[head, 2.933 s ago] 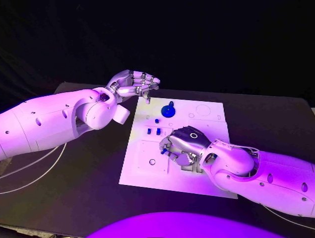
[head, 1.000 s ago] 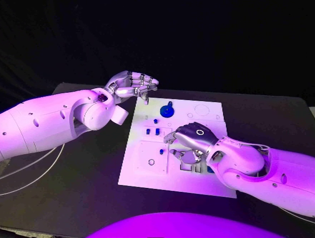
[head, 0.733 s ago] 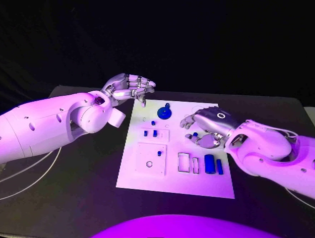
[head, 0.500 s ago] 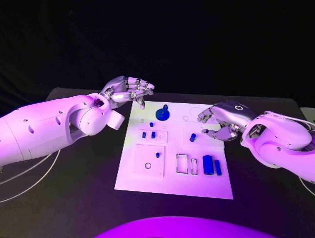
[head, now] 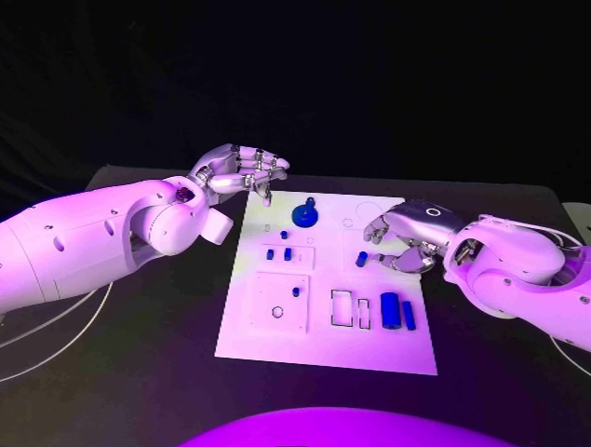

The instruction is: Assemble the parts on the task board

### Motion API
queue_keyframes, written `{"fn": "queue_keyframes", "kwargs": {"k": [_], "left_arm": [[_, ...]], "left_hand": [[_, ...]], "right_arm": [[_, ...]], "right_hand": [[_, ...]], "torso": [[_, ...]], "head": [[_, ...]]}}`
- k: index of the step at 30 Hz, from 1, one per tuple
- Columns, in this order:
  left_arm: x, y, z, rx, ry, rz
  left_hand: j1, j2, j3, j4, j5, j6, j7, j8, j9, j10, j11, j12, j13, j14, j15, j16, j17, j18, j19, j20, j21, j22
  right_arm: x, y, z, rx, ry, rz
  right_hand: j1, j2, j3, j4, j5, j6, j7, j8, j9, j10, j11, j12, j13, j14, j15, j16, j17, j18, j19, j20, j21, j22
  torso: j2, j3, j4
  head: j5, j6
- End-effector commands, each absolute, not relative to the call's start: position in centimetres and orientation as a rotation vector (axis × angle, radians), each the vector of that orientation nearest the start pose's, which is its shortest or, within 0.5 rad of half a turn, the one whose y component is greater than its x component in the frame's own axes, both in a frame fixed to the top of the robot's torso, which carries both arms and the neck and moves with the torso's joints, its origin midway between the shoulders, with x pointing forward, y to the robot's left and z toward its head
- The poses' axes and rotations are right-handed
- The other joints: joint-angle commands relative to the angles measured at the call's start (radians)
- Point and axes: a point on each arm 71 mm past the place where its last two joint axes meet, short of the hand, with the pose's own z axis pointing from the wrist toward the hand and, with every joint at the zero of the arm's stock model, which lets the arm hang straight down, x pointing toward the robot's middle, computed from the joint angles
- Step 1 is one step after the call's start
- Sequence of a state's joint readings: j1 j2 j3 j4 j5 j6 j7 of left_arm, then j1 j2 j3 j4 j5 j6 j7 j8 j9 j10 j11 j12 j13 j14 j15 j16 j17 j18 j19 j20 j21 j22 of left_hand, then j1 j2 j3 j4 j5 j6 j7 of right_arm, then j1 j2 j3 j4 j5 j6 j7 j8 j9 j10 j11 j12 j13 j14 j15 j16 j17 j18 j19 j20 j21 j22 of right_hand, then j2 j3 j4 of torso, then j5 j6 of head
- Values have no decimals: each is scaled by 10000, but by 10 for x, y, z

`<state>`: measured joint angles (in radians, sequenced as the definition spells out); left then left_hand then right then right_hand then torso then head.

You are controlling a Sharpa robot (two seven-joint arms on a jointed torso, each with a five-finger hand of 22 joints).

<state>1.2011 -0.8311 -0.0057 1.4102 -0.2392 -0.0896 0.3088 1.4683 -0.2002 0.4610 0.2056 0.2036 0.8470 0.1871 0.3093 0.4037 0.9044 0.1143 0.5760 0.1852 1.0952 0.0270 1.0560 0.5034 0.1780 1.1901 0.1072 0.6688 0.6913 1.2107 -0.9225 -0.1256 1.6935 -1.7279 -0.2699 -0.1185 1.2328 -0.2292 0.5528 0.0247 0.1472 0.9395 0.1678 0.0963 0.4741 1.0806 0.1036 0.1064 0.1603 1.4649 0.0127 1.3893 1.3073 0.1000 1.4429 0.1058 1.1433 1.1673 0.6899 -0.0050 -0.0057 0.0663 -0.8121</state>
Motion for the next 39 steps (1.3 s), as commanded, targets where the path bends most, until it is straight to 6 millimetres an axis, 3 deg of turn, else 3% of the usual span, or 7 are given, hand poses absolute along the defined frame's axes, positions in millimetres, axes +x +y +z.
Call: {"fn": "queue_keyframes", "kwargs": {"k": [1,7,12,33,37,39], "left_arm": [[507,219,-174,-8509,16074,-15751],[507,220,-174,-8512,16074,-15745],[506,220,-174,-8516,16071,-15737],[506,220,-174,-8520,16094,-15736],[506,221,-174,-8526,16094,-15726],[506,221,-174,-8529,16093,-15721]], "left_hand": [[-96,-17,69,-6,-1,-65,-24,-44,10,-66,-1,44,9,-23,61,-15,16,52,18,53,-48,2],[-96,-17,69,-6,-1,-65,-24,-44,10,-66,-1,44,9,-23,61,-15,16,52,18,53,-48,2],[-96,-17,69,-6,-1,-65,-24,-44,10,-66,-1,44,9,-23,61,-15,16,52,18,53,-48,2],[-115,1,84,-15,-1,-65,-25,-32,23,-72,-1,71,24,-36,64,-11,21,54,13,59,-51,3],[-115,1,84,-15,-1,-65,-25,-32,23,-72,-1,71,24,-36,64,-11,21,54,13,59,-51,3],[-127,16,95,-18,-2,-62,-25,-23,31,-74,-2,88,32,-40,65,-7,25,55,11,62,-52,4]], "right_arm": [[435,-178,-202,-5336,16695,5931],[437,-171,-209,-5418,16853,6001],[438,-168,-214,-5480,16987,6011],[440,-160,-224,-5590,17144,5886],[441,-161,-226,-5577,17093,5755],[442,-161,-226,-5564,17031,5687]], "right_hand": [[128,66,-14,14,-29,47,-64,-30,-20,74,-51,82,-18,482,-23,-23,93,-23,-2,-3,2,28],[214,197,62,42,-24,160,-87,21,-22,240,-82,197,-31,497,-50,11,126,-35,32,-24,54,81],[268,265,125,66,-25,365,-120,124,-3,413,-121,295,-51,516,-81,57,172,-54,75,-51,139,164],[463,510,293,68,-76,868,-299,430,82,891,-300,484,-65,554,-228,169,282,-85,154,-184,296,329],[614,673,364,0,-221,1016,-354,549,131,1034,-360,538,-53,562,-278,198,312,-94,171,-233,337,376],[749,835,499,-71,-662,1092,-388,643,169,1125,-399,563,-45,566,-317,211,321,-96,175,-274,335,386]], "torso": [[24,-3,14],[14,-15,12],[5,-9,-11],[8,-5,-2],[8,-4,1],[8,-5,1]], "head": [[17,-7],[29,-53],[48,-82],[56,-125],[60,-136],[60,-137]]}}
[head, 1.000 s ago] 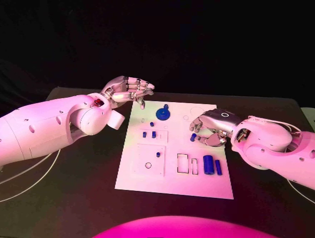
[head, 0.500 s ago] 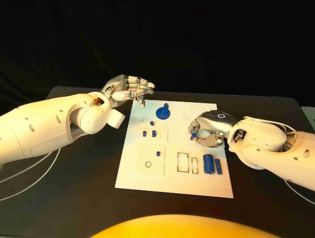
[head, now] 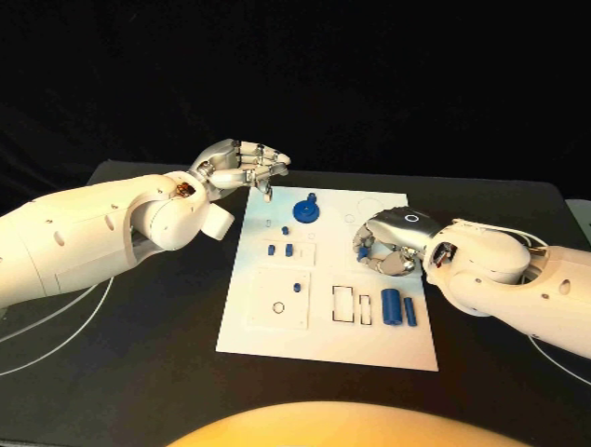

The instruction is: Assemble the parts on the task board

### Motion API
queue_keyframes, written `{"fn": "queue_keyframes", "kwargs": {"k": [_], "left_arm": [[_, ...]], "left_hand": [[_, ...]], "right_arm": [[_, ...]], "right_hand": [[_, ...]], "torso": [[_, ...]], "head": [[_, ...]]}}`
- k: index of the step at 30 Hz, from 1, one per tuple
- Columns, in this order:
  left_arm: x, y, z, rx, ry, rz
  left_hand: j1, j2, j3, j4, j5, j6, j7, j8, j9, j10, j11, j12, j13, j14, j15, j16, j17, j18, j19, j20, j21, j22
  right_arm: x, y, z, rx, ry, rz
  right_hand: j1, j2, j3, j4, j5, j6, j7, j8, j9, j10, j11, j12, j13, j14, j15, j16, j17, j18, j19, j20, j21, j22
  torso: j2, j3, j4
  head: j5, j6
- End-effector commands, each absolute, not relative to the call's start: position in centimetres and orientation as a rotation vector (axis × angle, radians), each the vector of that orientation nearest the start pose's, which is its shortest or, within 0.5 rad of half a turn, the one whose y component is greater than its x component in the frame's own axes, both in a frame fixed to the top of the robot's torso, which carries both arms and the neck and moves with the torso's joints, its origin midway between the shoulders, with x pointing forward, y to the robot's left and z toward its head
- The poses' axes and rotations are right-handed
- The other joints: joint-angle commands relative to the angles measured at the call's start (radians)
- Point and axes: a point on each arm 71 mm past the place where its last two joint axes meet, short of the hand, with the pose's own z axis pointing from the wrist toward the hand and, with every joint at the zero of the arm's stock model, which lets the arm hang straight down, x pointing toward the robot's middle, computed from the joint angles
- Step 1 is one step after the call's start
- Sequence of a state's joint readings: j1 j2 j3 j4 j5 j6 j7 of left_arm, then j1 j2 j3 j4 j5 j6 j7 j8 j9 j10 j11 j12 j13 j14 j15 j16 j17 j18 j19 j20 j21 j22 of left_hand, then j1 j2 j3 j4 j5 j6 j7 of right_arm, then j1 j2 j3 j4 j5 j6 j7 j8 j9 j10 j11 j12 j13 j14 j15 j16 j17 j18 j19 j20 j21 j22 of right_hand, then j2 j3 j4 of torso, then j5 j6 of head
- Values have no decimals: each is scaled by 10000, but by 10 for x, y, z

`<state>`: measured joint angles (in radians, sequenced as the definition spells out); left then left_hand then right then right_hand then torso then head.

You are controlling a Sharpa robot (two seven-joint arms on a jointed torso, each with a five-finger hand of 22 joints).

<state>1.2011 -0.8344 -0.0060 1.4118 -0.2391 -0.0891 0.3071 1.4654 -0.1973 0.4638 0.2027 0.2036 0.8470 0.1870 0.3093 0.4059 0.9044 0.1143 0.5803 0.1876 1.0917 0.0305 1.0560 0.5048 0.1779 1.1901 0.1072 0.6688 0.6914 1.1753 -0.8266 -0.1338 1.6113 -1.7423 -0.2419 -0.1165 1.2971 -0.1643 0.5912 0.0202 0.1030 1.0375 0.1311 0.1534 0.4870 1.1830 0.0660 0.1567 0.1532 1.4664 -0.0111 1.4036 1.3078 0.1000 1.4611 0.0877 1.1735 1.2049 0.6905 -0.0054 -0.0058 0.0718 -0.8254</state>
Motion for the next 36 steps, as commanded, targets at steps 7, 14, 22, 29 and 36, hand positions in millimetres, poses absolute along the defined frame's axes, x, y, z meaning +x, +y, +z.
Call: {"fn": "queue_keyframes", "kwargs": {"k": [7,14,22,29,36], "left_arm": [[506,221,-174,-8530,16094,-15719],[507,221,-174,-8538,16089,-15718],[507,221,-175,-8560,16104,-15706],[508,220,-175,-8564,16122,-15712],[508,218,-176,-8554,16132,-15763]], "left_hand": [[-98,-13,66,11,-2,-62,-25,-23,9,-74,-2,45,8,-4,30,-7,11,56,11,62,-52,3],[-98,-13,66,11,-2,-62,-25,-23,9,-74,-2,45,8,-4,30,-7,11,56,11,62,-52,3],[-109,3,79,6,-1,-59,-26,-15,18,-76,-3,63,18,-7,29,-2,15,57,10,63,-53,4],[-111,6,83,2,-1,-61,-26,-13,20,-79,-4,68,20,-4,29,2,17,58,12,63,-52,5],[-115,7,85,0,-2,-62,-26,-11,22,-82,-4,72,23,-4,28,5,19,59,12,64,-51,5]], "right_arm": [[440,-161,-223,-5447,16604,5757],[434,-162,-213,-5161,16165,6110],[426,-164,-187,-4466,15623,6834],[409,-144,-174,-4399,15311,7953],[391,-104,-186,-4851,15377,9150]], "right_hand": [[234,417,240,-134,-266,342,-106,320,175,374,-120,166,91,564,-151,104,353,-117,33,-154,133,117],[216,424,220,-168,-273,393,-142,425,249,485,-156,196,122,563,-182,98,338,-119,40,-182,139,130],[195,377,200,-187,-265,368,-124,441,267,486,-155,182,127,559,-188,88,323,-115,35,-192,118,114],[190,364,196,-192,-252,360,-116,443,271,487,-150,179,128,564,-188,102,343,-119,40,-194,135,131],[181,352,191,-194,-240,352,-109,445,274,485,-146,173,130,563,-186,97,335,-117,38,-195,123,120]], "torso": [[-5,2,-5],[-16,-10,-3],[-19,-13,-3],[-16,-3,-23],[-14,-2,-16]], "head": [[14,-19],[1,-17],[-2,-6],[77,1],[169,-26]]}}
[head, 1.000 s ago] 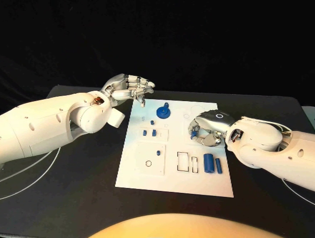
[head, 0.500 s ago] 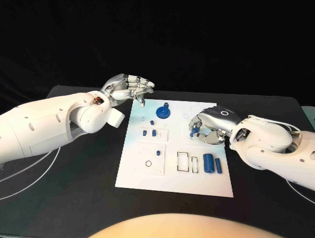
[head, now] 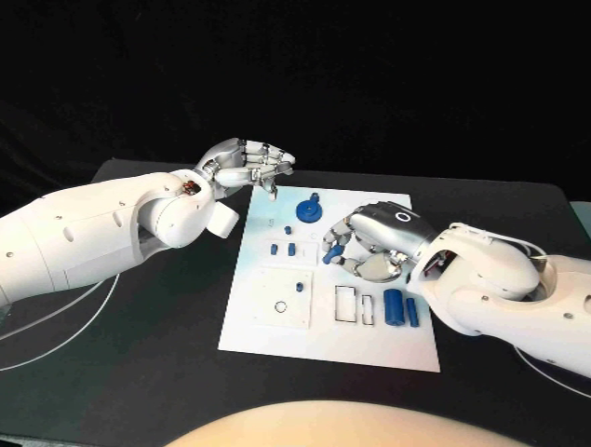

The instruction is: Assemble the parts on the task board

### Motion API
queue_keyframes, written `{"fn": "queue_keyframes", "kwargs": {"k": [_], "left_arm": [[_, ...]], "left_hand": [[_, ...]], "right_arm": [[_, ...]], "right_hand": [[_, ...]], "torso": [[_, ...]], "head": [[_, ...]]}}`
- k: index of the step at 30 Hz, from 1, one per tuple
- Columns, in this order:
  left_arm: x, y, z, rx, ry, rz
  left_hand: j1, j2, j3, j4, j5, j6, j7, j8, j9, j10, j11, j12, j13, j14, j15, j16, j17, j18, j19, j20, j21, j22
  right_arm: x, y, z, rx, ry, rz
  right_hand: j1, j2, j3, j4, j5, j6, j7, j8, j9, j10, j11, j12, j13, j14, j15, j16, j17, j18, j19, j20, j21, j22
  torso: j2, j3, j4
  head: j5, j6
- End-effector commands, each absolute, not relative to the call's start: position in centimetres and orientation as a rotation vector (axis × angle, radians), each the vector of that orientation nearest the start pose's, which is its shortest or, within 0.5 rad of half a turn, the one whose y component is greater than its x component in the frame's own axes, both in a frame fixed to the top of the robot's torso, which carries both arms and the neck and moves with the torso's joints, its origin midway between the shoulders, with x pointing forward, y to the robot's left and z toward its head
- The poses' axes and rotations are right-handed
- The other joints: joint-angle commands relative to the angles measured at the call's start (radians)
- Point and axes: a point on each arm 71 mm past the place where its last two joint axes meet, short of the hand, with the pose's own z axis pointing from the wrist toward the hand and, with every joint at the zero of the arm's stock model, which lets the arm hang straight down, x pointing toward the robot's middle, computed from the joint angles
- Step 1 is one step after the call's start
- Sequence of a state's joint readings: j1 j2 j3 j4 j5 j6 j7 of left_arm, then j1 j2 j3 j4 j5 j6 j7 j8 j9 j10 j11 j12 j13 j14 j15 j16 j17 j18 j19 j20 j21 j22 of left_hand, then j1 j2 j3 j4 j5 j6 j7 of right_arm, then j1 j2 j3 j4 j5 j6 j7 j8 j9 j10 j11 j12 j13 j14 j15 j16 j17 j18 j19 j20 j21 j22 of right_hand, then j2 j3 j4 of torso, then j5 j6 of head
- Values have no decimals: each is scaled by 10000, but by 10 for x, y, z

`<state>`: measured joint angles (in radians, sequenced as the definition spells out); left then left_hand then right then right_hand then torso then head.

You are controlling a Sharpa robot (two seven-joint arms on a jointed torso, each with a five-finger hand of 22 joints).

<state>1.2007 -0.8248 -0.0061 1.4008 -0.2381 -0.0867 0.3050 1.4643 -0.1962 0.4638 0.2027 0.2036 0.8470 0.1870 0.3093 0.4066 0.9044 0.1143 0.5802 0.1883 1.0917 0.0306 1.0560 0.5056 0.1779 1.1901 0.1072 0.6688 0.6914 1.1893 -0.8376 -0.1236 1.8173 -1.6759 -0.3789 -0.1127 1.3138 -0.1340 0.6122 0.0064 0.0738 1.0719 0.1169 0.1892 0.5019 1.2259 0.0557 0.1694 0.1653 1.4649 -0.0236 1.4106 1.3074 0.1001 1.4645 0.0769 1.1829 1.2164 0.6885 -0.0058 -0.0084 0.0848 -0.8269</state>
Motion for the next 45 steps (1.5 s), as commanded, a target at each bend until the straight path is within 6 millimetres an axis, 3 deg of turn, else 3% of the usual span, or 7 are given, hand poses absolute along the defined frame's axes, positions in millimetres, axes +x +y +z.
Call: {"fn": "queue_keyframes", "kwargs": {"k": [1,7,14,26,45], "left_arm": [[508,218,-176,-8551,16135,-15774],[509,214,-176,-8524,16164,-15864],[509,211,-176,-8496,16204,-15942],[508,210,-176,-8491,16223,-15961],[508,211,-176,-8503,16225,-15938]], "left_hand": [[-104,-4,86,-1,-2,-62,-26,-11,15,-83,-4,72,15,-4,28,5,10,58,12,64,-51,5],[-106,-4,87,-2,-2,-63,-26,-10,16,-84,-4,75,16,-5,28,5,11,58,12,64,-51,6],[-106,-4,87,-2,-2,-63,-26,-10,16,-84,-4,75,16,-5,28,5,11,58,12,64,-51,6],[-106,-4,87,-2,-2,-63,-26,-10,16,-84,-4,75,16,-5,28,5,11,58,12,64,-51,6],[-106,-4,87,-2,-2,-63,-26,-10,16,-84,-4,75,16,-5,28,5,11,58,12,64,-51,6]], "right_arm": [[388,-97,-189,-4940,15394,9339],[373,-64,-206,-5359,15554,10176],[368,-47,-227,-5616,15968,10415],[367,-39,-249,-5880,16436,10158],[370,-42,-255,-6140,16402,9105]], "right_hand": [[14,48,-17,-58,60,2,35,87,127,54,-42,43,9,575,-61,16,323,-113,-2,-87,3,-17],[18,49,-9,-68,86,-17,43,87,131,45,-37,31,10,574,-59,13,318,-110,-6,-88,-14,-32],[15,48,-4,-73,105,-37,54,86,134,34,-29,18,11,571,-55,6,307,-109,-8,-89,-23,-38],[15,48,-4,-73,105,-37,54,86,134,34,-29,18,11,571,-55,6,307,-109,-8,-89,-23,-38],[-10,43,-5,-73,119,-73,71,86,142,16,-12,-7,15,570,-43,2,298,-110,-9,-85,-33,-43]], "torso": [[3,6,11],[18,-2,49],[18,-20,19],[28,-2,32],[30,7,33]], "head": [[52,-13],[99,1],[210,-39],[282,-135],[298,-173]]}}
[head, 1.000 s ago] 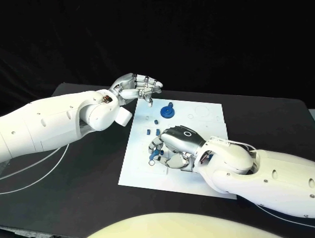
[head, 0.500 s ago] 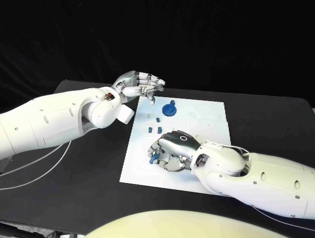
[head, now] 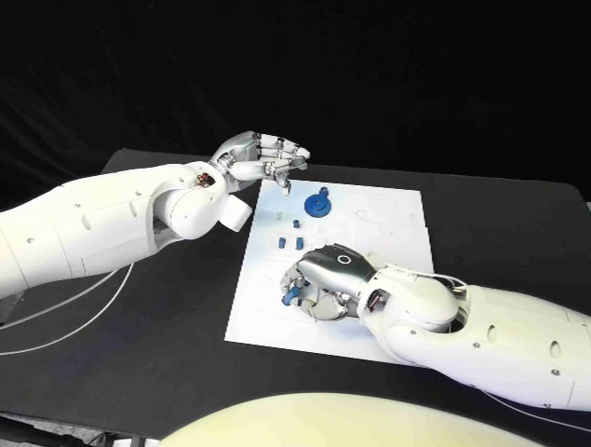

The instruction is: Assemble the parts on the task board

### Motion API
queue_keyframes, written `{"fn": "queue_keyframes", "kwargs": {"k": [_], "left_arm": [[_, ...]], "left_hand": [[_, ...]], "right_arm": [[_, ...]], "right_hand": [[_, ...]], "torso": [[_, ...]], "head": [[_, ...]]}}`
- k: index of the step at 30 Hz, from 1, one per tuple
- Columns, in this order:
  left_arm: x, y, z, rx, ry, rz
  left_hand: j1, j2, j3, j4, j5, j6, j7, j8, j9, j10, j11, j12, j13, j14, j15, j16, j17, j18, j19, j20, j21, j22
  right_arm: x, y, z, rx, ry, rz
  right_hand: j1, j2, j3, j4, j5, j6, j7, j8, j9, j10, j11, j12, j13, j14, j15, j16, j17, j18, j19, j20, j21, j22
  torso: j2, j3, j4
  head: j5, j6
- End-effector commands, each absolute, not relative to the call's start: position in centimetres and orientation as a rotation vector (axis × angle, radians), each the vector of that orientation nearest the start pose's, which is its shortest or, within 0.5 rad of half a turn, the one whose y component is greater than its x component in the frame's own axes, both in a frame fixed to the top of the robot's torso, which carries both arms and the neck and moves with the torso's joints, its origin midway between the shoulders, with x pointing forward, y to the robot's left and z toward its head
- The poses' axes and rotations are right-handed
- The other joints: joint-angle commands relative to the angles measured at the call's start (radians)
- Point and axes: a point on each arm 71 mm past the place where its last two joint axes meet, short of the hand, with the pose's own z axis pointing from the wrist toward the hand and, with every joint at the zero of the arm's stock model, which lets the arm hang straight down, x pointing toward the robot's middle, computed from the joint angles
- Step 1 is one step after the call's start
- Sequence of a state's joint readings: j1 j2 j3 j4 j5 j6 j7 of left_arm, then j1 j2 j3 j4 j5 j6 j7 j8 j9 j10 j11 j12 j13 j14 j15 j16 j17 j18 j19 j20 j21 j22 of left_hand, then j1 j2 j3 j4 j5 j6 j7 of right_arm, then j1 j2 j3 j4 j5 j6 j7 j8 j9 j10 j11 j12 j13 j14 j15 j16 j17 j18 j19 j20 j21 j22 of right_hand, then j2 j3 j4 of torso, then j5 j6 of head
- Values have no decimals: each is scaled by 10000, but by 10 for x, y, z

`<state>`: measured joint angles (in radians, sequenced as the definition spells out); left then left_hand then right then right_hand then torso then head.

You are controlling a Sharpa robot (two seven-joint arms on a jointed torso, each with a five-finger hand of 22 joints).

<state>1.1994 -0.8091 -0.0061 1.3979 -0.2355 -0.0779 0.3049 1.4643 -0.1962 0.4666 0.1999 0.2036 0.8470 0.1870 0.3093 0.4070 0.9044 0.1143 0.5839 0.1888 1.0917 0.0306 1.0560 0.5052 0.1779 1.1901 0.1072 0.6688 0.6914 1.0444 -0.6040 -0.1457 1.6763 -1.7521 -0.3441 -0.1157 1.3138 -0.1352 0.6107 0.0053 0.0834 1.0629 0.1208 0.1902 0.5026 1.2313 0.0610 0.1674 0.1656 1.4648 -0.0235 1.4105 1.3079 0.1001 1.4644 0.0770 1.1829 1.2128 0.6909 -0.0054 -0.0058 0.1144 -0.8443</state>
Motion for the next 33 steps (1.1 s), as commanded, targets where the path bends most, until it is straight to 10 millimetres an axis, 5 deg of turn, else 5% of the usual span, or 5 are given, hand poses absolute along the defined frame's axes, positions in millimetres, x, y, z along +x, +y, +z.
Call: {"fn": "queue_keyframes", "kwargs": {"k": [1,13,22,33], "left_arm": [[508,212,-176,-8505,16224,-15935],[508,213,-176,-8517,16219,-15910],[508,212,-176,-8513,16230,-15919],[508,213,-176,-8527,16234,-15893]], "left_hand": [[-106,-4,59,26,-2,-63,-26,-10,12,-84,-4,38,11,-6,29,5,15,59,12,64,-51,6],[-132,-2,72,10,-4,-69,-29,2,28,-98,-5,69,28,-24,30,8,20,59,3,67,-56,6],[-132,-2,72,10,-4,-69,-29,2,28,-98,-5,69,28,-24,30,8,20,59,3,67,-56,6],[-132,-2,72,10,-4,-69,-29,2,28,-98,-5,69,28,-24,30,8,20,59,3,67,-56,6]], "right_arm": [[370,-43,-255,-6145,16400,9092],[369,-40,-256,-6330,16562,9012],[370,-32,-257,-6388,16677,8782],[370,-31,-257,-6372,16635,8805]], "right_hand": [[-11,55,11,-61,24,17,32,77,134,-38,-65,14,13,571,-43,2,293,-110,-9,-86,-32,-7],[-64,17,-15,-56,14,-4,39,88,146,-39,-56,-4,23,568,-34,-6,278,-108,-12,-81,-50,-19],[-450,-255,-20,113,-54,-821,293,-364,-74,-295,133,-182,67,567,117,12,277,-109,-31,32,-115,-40],[-485,-298,-15,130,-43,-931,318,-445,-119,-301,150,-181,86,566,133,16,277,-108,-31,50,-117,-36]], "torso": [[2,0,3],[-3,-10,-15],[-9,-16,9],[-9,-15,-3]], "head": [[10,-3],[11,-40],[-24,-49],[-8,-74]]}}
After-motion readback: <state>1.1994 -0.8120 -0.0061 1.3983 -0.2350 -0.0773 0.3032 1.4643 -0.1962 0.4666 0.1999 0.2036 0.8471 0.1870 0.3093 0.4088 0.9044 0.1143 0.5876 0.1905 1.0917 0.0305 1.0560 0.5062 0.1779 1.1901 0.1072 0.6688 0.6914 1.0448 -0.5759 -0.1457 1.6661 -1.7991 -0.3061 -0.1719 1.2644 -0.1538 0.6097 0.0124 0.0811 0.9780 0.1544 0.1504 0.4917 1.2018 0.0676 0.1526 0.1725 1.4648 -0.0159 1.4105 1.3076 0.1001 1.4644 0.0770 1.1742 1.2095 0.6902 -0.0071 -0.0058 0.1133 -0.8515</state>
